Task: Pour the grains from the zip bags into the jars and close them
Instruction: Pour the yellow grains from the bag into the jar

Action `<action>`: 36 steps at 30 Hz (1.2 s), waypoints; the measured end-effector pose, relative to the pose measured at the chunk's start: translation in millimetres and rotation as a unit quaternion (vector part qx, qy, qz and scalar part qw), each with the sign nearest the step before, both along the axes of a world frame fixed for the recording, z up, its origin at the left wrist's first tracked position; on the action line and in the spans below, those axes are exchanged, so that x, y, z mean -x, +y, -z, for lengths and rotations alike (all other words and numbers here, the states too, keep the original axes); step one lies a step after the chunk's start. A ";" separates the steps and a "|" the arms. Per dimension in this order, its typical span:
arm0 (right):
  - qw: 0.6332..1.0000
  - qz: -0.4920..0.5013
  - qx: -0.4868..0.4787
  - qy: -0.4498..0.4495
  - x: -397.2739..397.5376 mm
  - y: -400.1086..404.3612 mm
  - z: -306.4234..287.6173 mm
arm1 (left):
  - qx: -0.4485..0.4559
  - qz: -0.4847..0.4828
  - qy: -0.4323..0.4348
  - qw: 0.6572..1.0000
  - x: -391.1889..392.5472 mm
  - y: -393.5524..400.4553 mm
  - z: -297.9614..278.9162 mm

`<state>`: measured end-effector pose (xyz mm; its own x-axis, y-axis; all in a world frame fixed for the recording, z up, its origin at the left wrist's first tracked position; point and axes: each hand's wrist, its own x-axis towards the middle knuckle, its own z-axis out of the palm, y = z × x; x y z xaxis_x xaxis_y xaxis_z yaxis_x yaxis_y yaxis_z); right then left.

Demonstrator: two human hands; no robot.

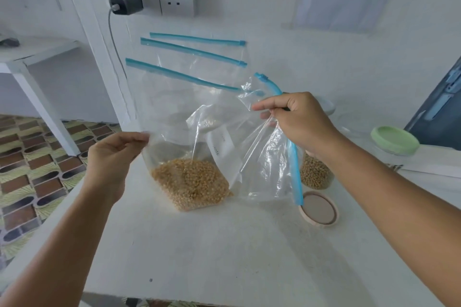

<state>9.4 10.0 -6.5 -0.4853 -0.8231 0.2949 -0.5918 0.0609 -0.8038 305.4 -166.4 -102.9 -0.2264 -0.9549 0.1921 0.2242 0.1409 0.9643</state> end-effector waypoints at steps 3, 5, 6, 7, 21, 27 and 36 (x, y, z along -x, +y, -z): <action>1.000 0.006 -0.001 -0.004 1.4 1.6 0.9 | -0.006 0.005 0.015 1.000 -1.9 -5.2 2.1; 1.000 0.006 -0.004 -0.006 1.5 3.8 0.9 | -0.042 0.053 0.030 0.997 -5.0 -7.0 1.4; 1.000 0.004 -0.005 -0.006 0.8 4.6 0.6 | -0.045 0.060 0.024 0.997 -5.9 -8.4 1.0; 1.000 0.003 -0.005 -0.005 0.2 4.8 0.2 | -0.037 0.050 0.016 0.998 -6.3 -9.4 0.5; 1.000 0.008 -0.003 0.004 4.7 0.0 2.3 | 0.012 0.036 -0.050 0.998 -7.4 -9.2 -12.1; 1.000 -0.007 0.004 -0.012 5.0 1.8 1.3 | -0.001 0.046 -0.063 0.997 -12.3 -12.2 -14.5; 1.000 -0.007 0.005 -0.003 4.9 -2.2 2.6 | -0.010 0.069 -0.063 0.996 -17.4 -11.0 -18.2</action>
<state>4.6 7.8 -9.1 -0.4763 -0.8263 0.3004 -0.5869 0.0444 -0.8085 322.8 -177.4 -84.7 -0.3766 -0.9164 0.1357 0.1173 0.0981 0.9882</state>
